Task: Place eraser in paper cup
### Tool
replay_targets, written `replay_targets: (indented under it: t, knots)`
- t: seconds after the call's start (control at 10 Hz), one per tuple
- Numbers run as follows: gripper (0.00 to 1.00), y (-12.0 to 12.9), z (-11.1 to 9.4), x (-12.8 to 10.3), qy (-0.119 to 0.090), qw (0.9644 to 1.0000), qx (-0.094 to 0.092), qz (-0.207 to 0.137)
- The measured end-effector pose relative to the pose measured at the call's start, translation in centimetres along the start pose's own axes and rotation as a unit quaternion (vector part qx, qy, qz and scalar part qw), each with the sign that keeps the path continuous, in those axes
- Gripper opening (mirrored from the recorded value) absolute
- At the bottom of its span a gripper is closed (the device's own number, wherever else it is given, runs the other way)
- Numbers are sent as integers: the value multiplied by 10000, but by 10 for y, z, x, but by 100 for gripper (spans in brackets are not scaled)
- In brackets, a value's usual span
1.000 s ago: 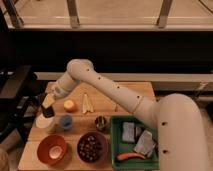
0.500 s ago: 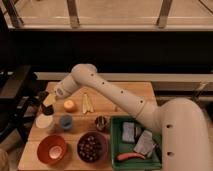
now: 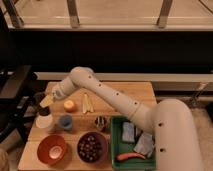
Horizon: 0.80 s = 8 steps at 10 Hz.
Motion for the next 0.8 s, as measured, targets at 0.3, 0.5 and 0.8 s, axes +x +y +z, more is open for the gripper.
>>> replay_targets:
  t: [0.3,0.5,0.8]
  knots:
    - [27,-1,11,-2,98,9998,141,-118]
    - [27,-8,19,-4,175,9994,227,-212]
    - [27,-14,25,-15,324,9987,288,-275]
